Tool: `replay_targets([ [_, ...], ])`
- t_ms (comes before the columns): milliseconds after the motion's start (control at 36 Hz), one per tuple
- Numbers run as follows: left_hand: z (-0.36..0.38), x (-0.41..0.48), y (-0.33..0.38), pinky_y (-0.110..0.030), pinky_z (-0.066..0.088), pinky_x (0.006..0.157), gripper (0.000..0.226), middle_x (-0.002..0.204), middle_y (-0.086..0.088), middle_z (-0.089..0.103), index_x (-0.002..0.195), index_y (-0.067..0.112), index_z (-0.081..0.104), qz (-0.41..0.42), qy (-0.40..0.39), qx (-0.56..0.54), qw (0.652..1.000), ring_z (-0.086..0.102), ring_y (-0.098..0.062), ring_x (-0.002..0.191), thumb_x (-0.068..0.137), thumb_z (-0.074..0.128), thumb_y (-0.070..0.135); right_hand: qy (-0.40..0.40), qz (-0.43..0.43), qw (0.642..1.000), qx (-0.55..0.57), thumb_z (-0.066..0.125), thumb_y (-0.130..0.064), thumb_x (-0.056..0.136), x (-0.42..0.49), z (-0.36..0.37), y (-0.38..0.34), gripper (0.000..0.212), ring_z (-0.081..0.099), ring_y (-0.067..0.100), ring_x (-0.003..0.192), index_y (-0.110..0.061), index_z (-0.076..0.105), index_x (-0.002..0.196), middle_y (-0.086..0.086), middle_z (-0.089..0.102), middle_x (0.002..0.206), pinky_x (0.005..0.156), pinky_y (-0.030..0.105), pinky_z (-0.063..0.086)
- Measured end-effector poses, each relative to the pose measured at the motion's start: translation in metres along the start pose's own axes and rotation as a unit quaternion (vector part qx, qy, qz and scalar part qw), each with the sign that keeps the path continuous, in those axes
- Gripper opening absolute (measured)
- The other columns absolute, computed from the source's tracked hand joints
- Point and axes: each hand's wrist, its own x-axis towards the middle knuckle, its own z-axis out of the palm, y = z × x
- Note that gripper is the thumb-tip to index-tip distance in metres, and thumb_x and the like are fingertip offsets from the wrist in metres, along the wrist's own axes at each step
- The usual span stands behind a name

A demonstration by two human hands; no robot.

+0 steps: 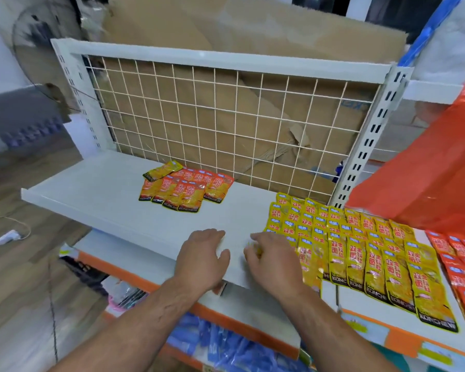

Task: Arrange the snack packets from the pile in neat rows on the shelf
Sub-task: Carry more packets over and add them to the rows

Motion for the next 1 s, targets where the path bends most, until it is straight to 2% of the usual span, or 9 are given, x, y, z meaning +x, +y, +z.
replay_targets([
  [167, -0.013, 0.029, -0.047, -0.034, 0.035, 0.110, 0.048, 0.139, 0.000, 0.056, 0.136, 0.019, 0.057, -0.024, 0.023, -0.020, 0.999, 0.045, -0.021, 0.131, 0.092, 0.058, 0.037, -0.025, -0.005, 1.000, 0.002, 0.057, -0.034, 0.092, 0.038, 0.028, -0.032, 0.037, 0.054, 0.022, 0.120, -0.020, 0.065, 0.125, 0.001, 0.063, 0.127, 0.101, 0.032, 0.042],
  [333, -0.031, 0.073, -0.103, -0.037, 0.046, 0.097, 0.039, 0.127, 0.004, 0.063, 0.129, 0.025, 0.061, -0.023, 0.032, -0.018, 0.999, 0.051, -0.022, 0.119, 0.090, 0.058, 0.032, -0.035, 0.022, 0.999, 0.017, 0.056, -0.034, 0.093, 0.092, 0.071, -0.075, 0.036, 0.054, 0.017, 0.121, -0.021, 0.063, 0.126, -0.002, 0.061, 0.129, 0.100, 0.029, 0.041],
  [417, -0.035, 0.103, -0.132, -0.036, 0.050, 0.089, 0.031, 0.115, -0.002, 0.067, 0.117, 0.020, 0.067, -0.023, 0.048, -0.026, 0.998, 0.057, -0.027, 0.110, 0.088, 0.061, 0.028, -0.040, 0.045, 0.998, 0.020, 0.056, -0.034, 0.093, 0.122, 0.092, -0.095, 0.030, 0.059, 0.018, 0.112, -0.020, 0.067, 0.118, 0.000, 0.065, 0.120, 0.090, 0.029, 0.044],
  [472, -0.036, 0.121, -0.149, -0.035, 0.050, 0.088, 0.029, 0.114, -0.003, 0.064, 0.115, 0.018, 0.066, -0.023, 0.029, -0.014, 0.999, 0.055, -0.026, 0.111, 0.090, 0.056, 0.028, -0.042, 0.056, 0.998, 0.006, 0.056, -0.035, 0.093, 0.139, 0.106, -0.105, 0.022, 0.061, 0.022, 0.102, -0.019, 0.067, 0.103, 0.003, 0.066, 0.106, 0.079, 0.033, 0.047],
  [528, -0.039, 0.138, -0.161, -0.034, 0.047, 0.086, 0.027, 0.114, -0.004, 0.061, 0.114, 0.017, 0.062, -0.027, 0.004, -0.001, 1.000, 0.051, -0.023, 0.111, 0.092, 0.052, 0.029, -0.039, 0.078, 0.996, -0.016, 0.056, -0.042, 0.091, 0.153, 0.117, -0.112, 0.023, 0.062, 0.027, 0.095, -0.020, 0.062, 0.095, 0.003, 0.066, 0.096, 0.073, 0.036, 0.050],
  [639, -0.043, 0.170, -0.180, -0.035, 0.046, 0.088, 0.041, 0.114, -0.008, 0.062, 0.125, 0.013, 0.057, -0.012, -0.015, 0.026, 0.999, 0.053, -0.025, 0.109, 0.093, 0.050, 0.036, -0.026, 0.143, 0.988, -0.043, 0.052, -0.060, 0.089, 0.179, 0.131, -0.126, 0.044, 0.064, 0.025, 0.099, -0.023, 0.058, 0.111, 0.000, 0.067, 0.107, 0.077, 0.035, 0.052],
  [722, -0.048, 0.185, -0.183, -0.037, 0.047, 0.088, 0.046, 0.113, -0.010, 0.062, 0.124, 0.010, 0.055, -0.016, -0.053, 0.055, 0.997, 0.054, -0.026, 0.108, 0.092, 0.052, 0.044, -0.026, 0.180, 0.982, -0.058, 0.051, -0.070, 0.084, 0.190, 0.140, -0.133, 0.058, 0.064, 0.025, 0.102, -0.023, 0.052, 0.118, 0.000, 0.065, 0.112, 0.079, 0.036, 0.053],
  [861, -0.049, 0.197, -0.179, -0.036, 0.046, 0.089, 0.056, 0.119, -0.009, 0.061, 0.131, 0.011, 0.051, -0.030, -0.087, 0.074, 0.993, 0.055, -0.027, 0.113, 0.089, 0.062, 0.045, -0.052, 0.218, 0.971, -0.081, 0.062, -0.065, 0.079, 0.196, 0.145, -0.137, 0.061, 0.062, 0.025, 0.105, -0.022, 0.047, 0.121, 0.001, 0.060, 0.115, 0.081, 0.036, 0.052],
  [1000, -0.042, 0.202, -0.176, -0.038, 0.052, 0.086, 0.053, 0.117, -0.005, 0.063, 0.133, 0.014, 0.049, -0.056, -0.097, 0.051, 0.992, 0.061, -0.026, 0.108, 0.086, 0.064, 0.031, -0.061, 0.250, 0.965, -0.059, 0.069, -0.060, 0.077, 0.200, 0.143, -0.140, 0.062, 0.063, 0.023, 0.106, -0.023, 0.046, 0.121, -0.004, 0.063, 0.114, 0.079, 0.033, 0.046],
])
